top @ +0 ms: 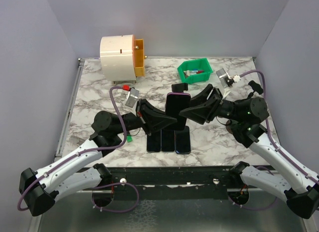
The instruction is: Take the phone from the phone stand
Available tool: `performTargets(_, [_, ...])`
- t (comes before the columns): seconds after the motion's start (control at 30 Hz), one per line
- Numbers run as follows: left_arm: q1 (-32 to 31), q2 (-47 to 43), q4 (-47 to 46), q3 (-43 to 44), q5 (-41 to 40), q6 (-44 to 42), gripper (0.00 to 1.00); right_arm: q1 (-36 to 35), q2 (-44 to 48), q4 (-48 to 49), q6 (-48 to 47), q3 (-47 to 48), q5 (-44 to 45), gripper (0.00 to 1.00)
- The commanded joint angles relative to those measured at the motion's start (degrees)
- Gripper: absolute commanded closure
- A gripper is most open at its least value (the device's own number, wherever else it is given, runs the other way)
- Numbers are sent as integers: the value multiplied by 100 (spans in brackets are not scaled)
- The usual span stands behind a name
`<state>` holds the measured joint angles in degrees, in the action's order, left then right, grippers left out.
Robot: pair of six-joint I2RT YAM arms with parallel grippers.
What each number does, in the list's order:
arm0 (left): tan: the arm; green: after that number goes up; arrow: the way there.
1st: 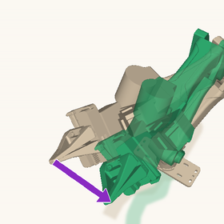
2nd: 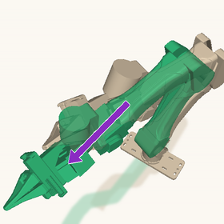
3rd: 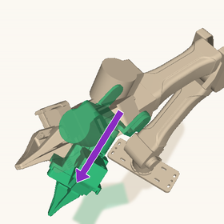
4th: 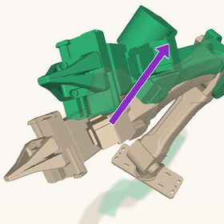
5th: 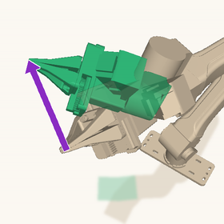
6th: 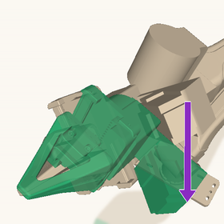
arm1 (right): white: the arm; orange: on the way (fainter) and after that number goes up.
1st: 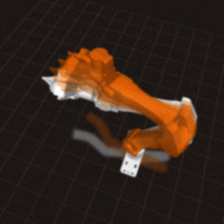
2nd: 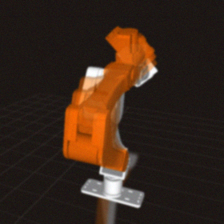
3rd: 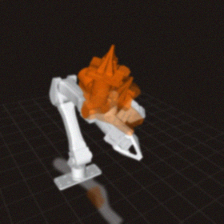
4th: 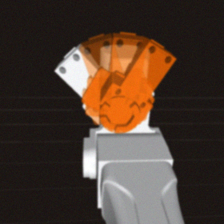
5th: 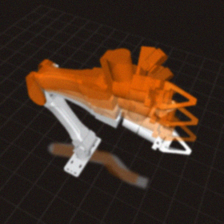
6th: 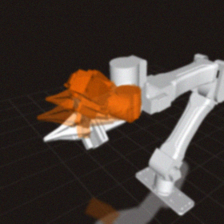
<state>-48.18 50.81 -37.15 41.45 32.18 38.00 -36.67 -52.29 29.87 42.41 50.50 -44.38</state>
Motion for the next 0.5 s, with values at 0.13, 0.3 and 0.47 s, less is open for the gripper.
performTargets(0.13, [-7, 13, -346, 140, 86, 85, 100, -7, -49, -253, -168, -17, 92, 66])
performTargets(0.3, [-7, -4, -346, 101, 28, 81, 100, -7, -23, -266, -196, -27, 53, 73])
performTargets(0.47, [-8, -77, -346, 25, -49, 25, 91, -7, 62, -384, -283, -49, 65, 84])
